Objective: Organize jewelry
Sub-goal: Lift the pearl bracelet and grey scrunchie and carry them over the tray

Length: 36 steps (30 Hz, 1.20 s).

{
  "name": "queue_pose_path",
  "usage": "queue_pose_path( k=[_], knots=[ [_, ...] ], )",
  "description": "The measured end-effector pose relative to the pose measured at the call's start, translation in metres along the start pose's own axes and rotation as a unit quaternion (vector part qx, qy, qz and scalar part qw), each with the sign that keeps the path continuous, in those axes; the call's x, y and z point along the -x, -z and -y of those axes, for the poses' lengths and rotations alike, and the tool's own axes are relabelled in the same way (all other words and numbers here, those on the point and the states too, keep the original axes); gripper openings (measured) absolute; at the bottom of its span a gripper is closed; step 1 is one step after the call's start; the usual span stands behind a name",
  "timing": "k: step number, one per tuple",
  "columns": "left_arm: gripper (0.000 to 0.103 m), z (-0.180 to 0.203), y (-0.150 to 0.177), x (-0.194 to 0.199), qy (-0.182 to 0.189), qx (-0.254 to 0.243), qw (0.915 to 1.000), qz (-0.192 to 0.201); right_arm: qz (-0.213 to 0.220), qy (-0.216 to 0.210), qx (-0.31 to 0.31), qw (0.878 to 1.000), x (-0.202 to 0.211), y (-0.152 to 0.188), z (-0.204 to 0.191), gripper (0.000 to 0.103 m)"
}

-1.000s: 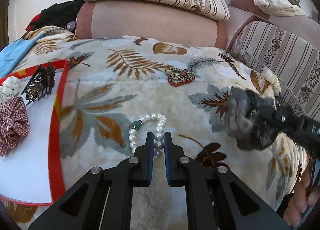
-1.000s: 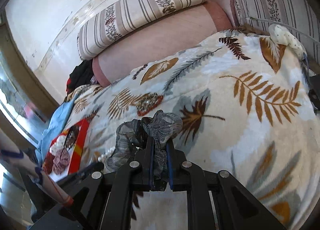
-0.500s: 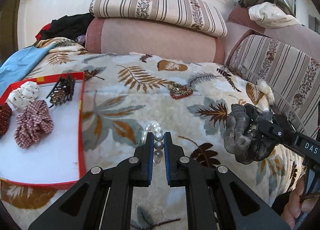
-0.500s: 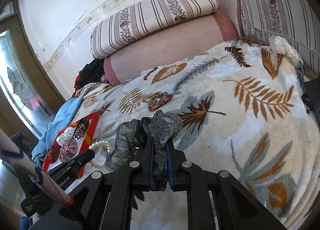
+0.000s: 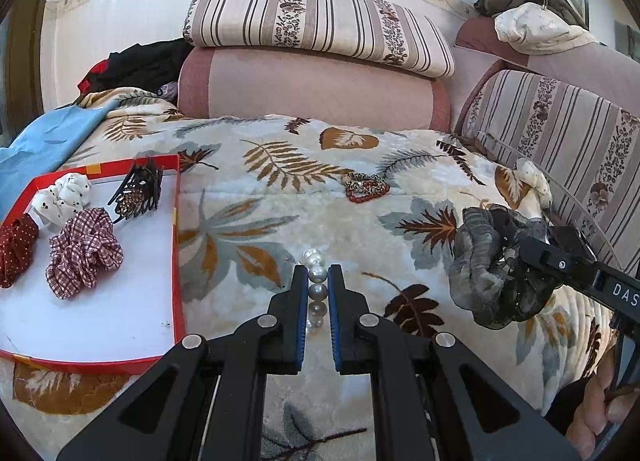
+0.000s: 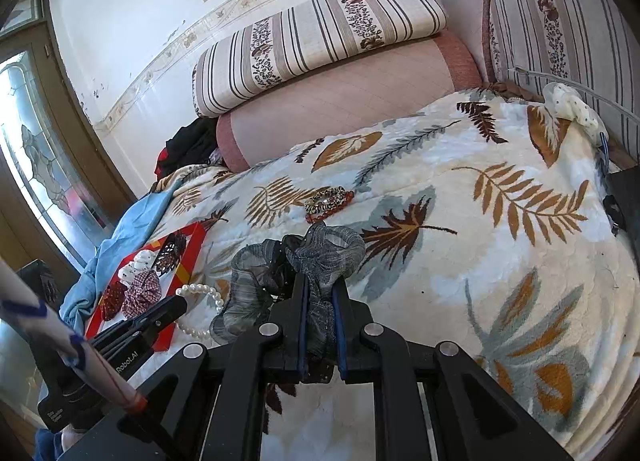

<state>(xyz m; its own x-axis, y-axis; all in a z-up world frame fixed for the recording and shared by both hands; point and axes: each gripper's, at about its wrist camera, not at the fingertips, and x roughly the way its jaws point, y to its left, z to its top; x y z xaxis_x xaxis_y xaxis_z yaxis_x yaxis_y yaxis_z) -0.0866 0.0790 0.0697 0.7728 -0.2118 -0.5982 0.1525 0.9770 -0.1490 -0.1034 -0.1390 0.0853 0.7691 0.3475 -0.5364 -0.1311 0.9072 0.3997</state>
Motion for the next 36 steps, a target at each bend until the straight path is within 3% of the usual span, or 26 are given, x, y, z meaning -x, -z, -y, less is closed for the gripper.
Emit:
queue_pose_path(
  k=[17, 36],
  knots=[
    [0.009, -0.009, -0.014, 0.026, -0.011, 0.021, 0.9996, 0.016, 0.004, 0.005, 0.019, 1.0, -0.001, 0.001, -0.01, 0.012],
    [0.009, -0.042, -0.023, 0.066, -0.05, 0.052, 0.9961, 0.051, -0.005, -0.032, 0.039, 0.999, 0.011, 0.004, -0.058, 0.012]
  ],
)
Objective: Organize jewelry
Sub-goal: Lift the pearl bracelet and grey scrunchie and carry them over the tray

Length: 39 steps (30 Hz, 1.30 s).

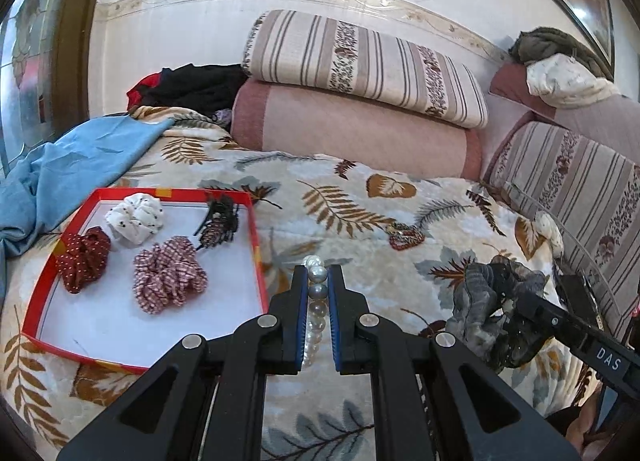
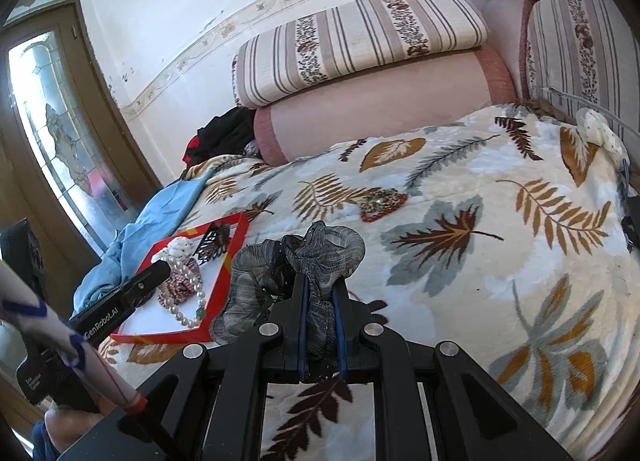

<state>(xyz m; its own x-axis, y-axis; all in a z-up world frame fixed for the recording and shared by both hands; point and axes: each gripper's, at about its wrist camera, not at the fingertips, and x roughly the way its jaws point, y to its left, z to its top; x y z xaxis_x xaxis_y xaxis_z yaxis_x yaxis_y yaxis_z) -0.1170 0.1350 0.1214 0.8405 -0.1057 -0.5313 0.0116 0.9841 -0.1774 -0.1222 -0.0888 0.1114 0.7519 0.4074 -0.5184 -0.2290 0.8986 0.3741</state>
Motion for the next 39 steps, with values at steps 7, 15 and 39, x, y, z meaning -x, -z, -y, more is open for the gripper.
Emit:
queue_pose_path(
  k=[7, 15, 39],
  knots=[
    [0.009, -0.031, -0.004, 0.01, -0.012, 0.035, 0.9993, 0.01, -0.005, -0.007, 0.027, 1.0, -0.003, -0.003, -0.028, 0.012],
    [0.009, -0.073, -0.006, 0.017, -0.027, 0.079, 0.9964, 0.017, -0.019, -0.023, 0.059, 0.998, -0.018, -0.007, -0.067, 0.012],
    [0.009, -0.207, 0.005, 0.007, -0.083, 0.185, 0.979, -0.016, -0.088, -0.078, 0.133, 0.984, -0.107, 0.002, -0.172, 0.012]
  ],
)
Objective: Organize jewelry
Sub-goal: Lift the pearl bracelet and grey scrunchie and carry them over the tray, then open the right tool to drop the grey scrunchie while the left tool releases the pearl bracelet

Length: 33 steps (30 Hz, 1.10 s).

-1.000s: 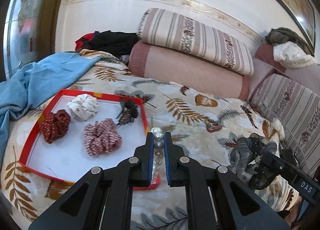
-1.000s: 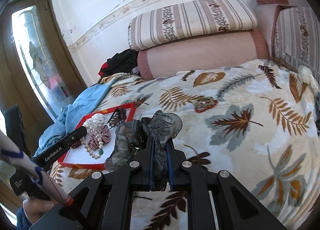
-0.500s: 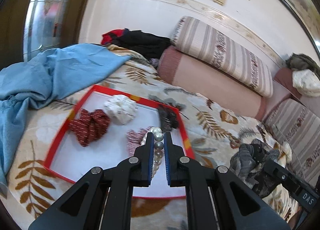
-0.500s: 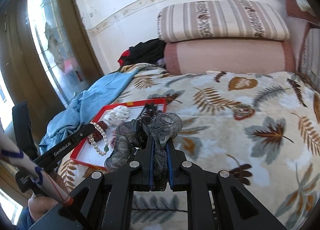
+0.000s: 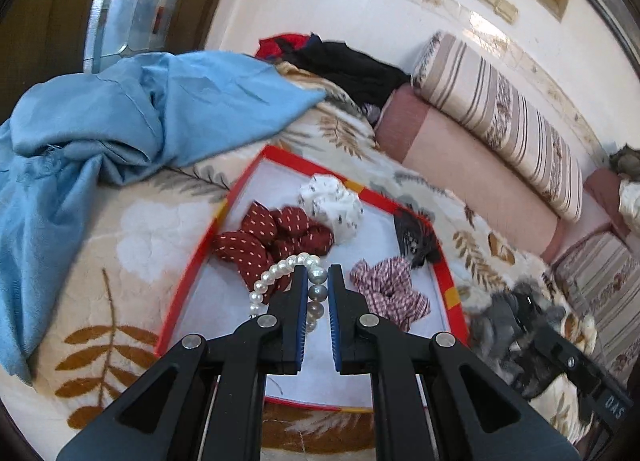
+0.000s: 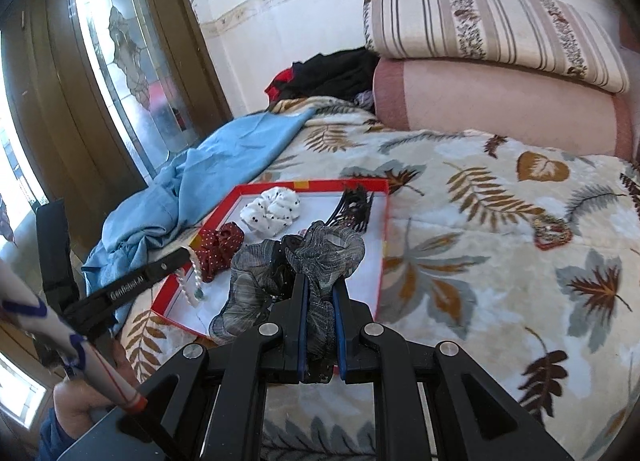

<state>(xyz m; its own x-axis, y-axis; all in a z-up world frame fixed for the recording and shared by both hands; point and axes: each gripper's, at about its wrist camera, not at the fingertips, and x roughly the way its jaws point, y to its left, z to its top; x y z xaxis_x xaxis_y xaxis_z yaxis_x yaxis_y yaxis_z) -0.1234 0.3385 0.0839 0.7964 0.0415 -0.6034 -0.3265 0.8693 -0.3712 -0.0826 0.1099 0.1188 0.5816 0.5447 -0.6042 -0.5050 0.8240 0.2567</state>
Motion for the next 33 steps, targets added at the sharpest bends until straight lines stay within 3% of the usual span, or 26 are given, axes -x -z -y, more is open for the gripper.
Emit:
queue_pose_path(
  k=[6, 15, 27, 30, 33],
  knots=[
    [0.009, 0.011, 0.005, -0.022, 0.007, -0.022, 0.9994, -0.026, -0.023, 0.006, 0.009, 1.0, -0.029, 0.0, -0.005, 0.012],
    [0.009, 0.006, 0.008, -0.047, 0.002, -0.016, 0.9985, -0.053, -0.049, 0.02, 0.01, 0.999, -0.065, 0.003, -0.001, 0.012],
    [0.009, 0.007, -0.001, -0.07, -0.009, -0.013, 0.9983, -0.056, -0.054, 0.037, -0.013, 0.998, -0.1, -0.016, 0.016, 0.012],
    [0.01, 0.008, -0.001, -0.072, -0.008, -0.016, 0.9983, -0.056, -0.055, 0.044, -0.015, 0.997, -0.104, -0.017, 0.019, 0.016],
    [0.019, 0.009, -0.001, -0.069, -0.004, -0.019, 0.9986, -0.049, -0.056, 0.041, -0.016, 0.997, -0.102, -0.016, 0.021, 0.021]
  ],
)
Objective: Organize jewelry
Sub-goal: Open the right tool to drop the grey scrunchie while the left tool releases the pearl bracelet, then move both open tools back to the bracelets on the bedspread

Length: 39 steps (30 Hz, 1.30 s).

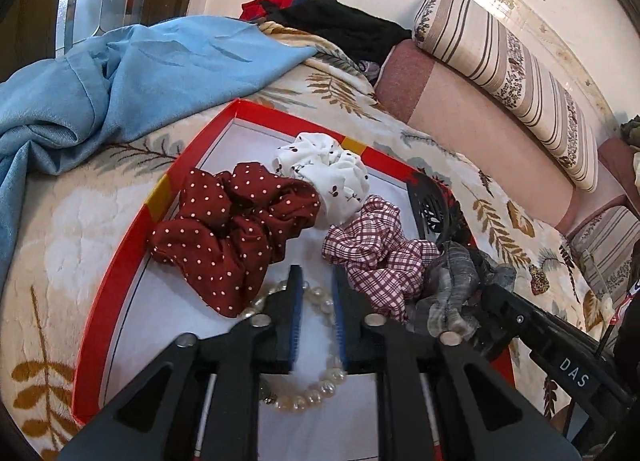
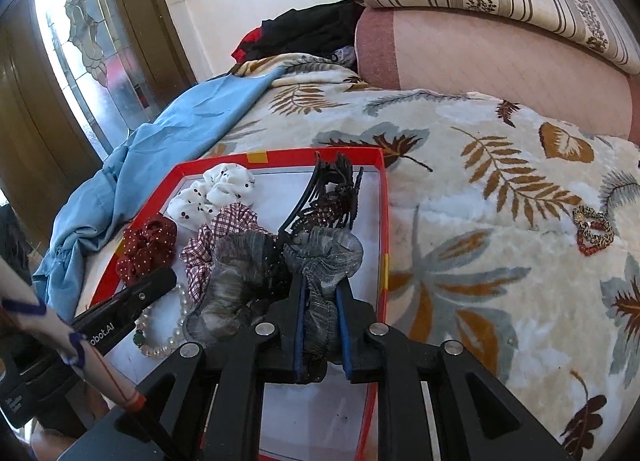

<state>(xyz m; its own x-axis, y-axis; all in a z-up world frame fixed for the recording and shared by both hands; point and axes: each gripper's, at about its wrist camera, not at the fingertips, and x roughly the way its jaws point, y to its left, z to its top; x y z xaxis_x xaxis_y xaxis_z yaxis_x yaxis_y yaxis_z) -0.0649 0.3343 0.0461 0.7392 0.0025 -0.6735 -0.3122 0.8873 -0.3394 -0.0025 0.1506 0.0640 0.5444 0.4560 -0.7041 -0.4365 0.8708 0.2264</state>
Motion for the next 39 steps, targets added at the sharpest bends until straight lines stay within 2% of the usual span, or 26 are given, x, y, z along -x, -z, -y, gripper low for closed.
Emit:
queue_pose_path(
  k=[1, 2, 9, 13, 23, 34, 39],
  knots=[
    [0.025, 0.001, 0.0, 0.002, 0.0, -0.001, 1.0, 0.003, 0.001, -0.004, -0.002, 1.0, 0.002, 0.001, 0.001, 0.029],
    [0.026, 0.002, 0.0, 0.004, 0.001, -0.002, 1.0, 0.007, 0.002, -0.006, -0.003, 1.0, 0.004, 0.001, 0.001, 0.032],
    [0.027, 0.008, -0.003, 0.02, 0.004, -0.006, 0.9998, 0.019, 0.021, -0.017, -0.013, 1.0, 0.029, 0.003, 0.004, 0.032],
    [0.031, 0.017, -0.001, 0.031, 0.007, -0.01, 0.9996, 0.026, 0.029, -0.02, -0.021, 0.999, 0.044, 0.006, 0.008, 0.032],
    [0.034, 0.043, 0.007, 0.047, 0.014, -0.031, 0.999, 0.028, 0.032, -0.016, -0.048, 0.998, 0.067, 0.024, 0.032, 0.033],
    [0.036, 0.082, 0.023, 0.057, 0.02, -0.077, 0.9965, 0.024, 0.037, -0.006, -0.075, 0.996, 0.087, 0.043, 0.065, 0.033],
    [0.04, 0.112, 0.035, 0.06, 0.024, -0.11, 0.9934, 0.021, 0.042, 0.008, -0.103, 0.994, 0.098, 0.054, 0.098, 0.033]
  ],
)
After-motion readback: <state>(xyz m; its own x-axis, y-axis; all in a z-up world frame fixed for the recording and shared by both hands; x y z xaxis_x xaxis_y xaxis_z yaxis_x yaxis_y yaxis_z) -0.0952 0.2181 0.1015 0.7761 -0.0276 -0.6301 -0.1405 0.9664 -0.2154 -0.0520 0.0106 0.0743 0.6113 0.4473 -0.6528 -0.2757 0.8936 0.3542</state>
